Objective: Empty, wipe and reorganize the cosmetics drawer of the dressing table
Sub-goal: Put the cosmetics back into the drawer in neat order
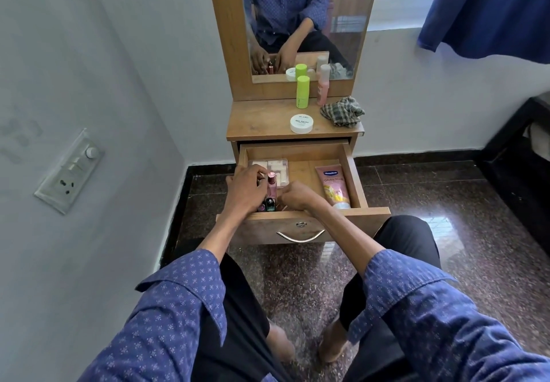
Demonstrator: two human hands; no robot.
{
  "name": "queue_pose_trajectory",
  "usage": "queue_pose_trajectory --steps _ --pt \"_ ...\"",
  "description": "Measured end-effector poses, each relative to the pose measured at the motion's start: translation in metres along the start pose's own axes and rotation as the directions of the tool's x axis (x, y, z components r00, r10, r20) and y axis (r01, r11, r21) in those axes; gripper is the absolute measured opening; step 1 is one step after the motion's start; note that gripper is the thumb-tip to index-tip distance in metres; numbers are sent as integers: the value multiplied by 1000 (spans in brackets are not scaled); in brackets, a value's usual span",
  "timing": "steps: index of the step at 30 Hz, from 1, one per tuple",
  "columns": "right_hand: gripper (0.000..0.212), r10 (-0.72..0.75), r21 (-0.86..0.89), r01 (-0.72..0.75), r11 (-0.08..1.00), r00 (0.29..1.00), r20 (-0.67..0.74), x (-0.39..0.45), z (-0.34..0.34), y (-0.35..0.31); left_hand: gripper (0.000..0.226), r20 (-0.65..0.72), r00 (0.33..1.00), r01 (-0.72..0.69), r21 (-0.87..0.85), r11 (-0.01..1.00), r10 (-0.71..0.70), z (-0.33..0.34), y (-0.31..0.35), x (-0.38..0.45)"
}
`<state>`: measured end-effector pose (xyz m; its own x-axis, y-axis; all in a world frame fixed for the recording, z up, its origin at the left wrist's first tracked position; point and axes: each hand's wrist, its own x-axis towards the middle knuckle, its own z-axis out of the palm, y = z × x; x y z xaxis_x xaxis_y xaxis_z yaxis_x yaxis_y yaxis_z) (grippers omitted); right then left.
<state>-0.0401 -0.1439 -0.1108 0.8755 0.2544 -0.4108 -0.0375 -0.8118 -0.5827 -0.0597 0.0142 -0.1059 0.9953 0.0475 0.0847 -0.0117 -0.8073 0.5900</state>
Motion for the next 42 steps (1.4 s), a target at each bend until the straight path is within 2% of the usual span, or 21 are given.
queue_pose_trajectory --steps 6,9,13,17,20,23,25,27,32,34,36,39,42 --pt "23 64 66 -62 996 997 -37 7 0 3 22 -58 997 -38 51 998 41 -2 4 0" --pt "21 100 192 -80 978 990 -99 7 -10 5 23 -138 988 -52 75 996 62 -4 5 2" --pt "22 81 314 17 949 952 -295 9 -45 13 21 -201 973 -108 61 992 118 -5 16 13" --pt "21 87 547 113 830 941 -326 8 -85 19 22 -176 969 -161 88 983 174 -8 43 39" --pt "17 100 578 160 800 915 -392 14 -107 24 22 -184 967 -165 86 983 178 -8 64 65" --pt "16 73 563 187 805 910 -407 23 -126 27 20 -203 971 -127 13 992 127 -5 80 90" --pt "15 47 533 215 818 899 -435 29 -139 27 22 -226 971 -92 -41 995 80 -3 89 110" --pt "15 5 441 259 859 858 -513 34 -153 26 27 -232 971 -71 -38 997 61 -1 98 130" --pt "8 -161 42 287 957 646 -746 59 -196 16 58 -202 978 -40 26 999 45 11 119 180" --pt "20 -255 -102 287 952 569 -782 73 -209 14 68 -231 968 -82 81 993 99 14 124 195" --pt "35 -340 -210 292 933 525 -781 84 -218 13 69 -263 951 -131 141 981 165 16 128 205" --pt "58 -366 -283 232 931 571 -735 100 -226 15 62 -280 937 -149 215 965 207 16 133 215" --pt "65 -350 -314 174 933 637 -687 112 -229 16 56 -287 935 -131 269 954 209 16 132 223"
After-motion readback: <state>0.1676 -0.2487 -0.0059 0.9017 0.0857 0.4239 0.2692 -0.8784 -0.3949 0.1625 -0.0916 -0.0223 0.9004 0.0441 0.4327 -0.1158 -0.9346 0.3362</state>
